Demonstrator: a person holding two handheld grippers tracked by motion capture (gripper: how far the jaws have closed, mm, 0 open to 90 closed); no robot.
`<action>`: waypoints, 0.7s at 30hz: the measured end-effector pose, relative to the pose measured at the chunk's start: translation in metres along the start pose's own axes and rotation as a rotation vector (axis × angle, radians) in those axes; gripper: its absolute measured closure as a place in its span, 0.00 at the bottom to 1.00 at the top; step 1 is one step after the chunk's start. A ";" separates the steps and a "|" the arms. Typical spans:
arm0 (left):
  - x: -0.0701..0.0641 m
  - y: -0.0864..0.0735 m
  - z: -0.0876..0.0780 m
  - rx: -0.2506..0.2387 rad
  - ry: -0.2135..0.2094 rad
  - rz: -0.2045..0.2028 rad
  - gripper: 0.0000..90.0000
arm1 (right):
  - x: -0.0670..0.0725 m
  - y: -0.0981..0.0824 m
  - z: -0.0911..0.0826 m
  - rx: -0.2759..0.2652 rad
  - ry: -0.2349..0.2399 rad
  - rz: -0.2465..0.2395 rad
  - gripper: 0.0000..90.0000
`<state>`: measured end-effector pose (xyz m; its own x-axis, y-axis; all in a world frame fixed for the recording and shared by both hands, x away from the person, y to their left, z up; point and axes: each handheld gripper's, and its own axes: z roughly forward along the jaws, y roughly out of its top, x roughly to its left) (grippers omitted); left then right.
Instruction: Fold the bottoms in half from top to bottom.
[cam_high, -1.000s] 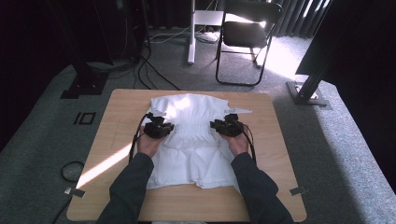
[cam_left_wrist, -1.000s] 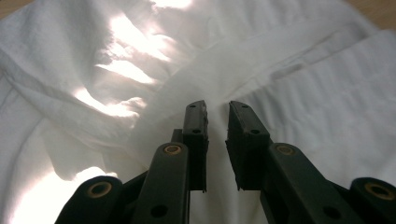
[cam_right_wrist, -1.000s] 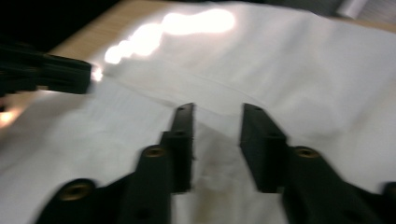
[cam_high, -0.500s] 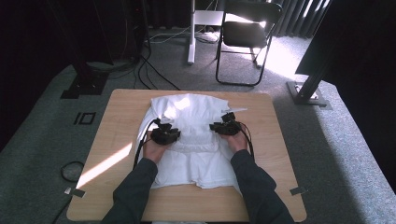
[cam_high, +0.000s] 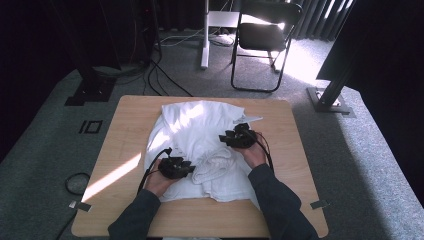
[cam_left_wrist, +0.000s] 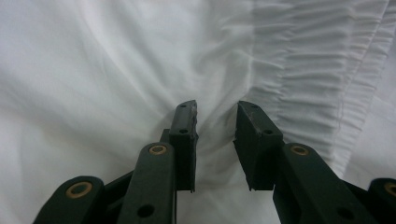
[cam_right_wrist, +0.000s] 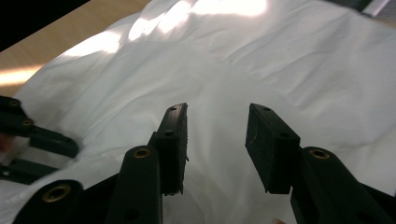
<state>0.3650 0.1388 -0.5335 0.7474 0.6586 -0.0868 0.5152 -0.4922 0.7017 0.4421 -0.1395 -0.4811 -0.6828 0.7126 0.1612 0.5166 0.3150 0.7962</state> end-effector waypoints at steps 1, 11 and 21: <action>0.000 -0.002 -0.001 -0.006 -0.002 -0.007 0.76 | 0.005 -0.003 0.001 0.010 0.019 -0.005 0.64; 0.008 -0.031 -0.015 0.040 0.063 -0.010 0.72 | 0.046 -0.066 0.014 0.222 0.033 -0.110 0.83; 0.026 -0.034 -0.037 0.030 0.236 -0.042 0.66 | 0.021 -0.051 -0.009 0.107 -0.173 -0.120 0.67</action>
<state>0.3518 0.1939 -0.5342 0.6079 0.7921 0.0550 0.5587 -0.4759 0.6792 0.3971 -0.1462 -0.5131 -0.6487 0.7600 -0.0407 0.4950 0.4619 0.7360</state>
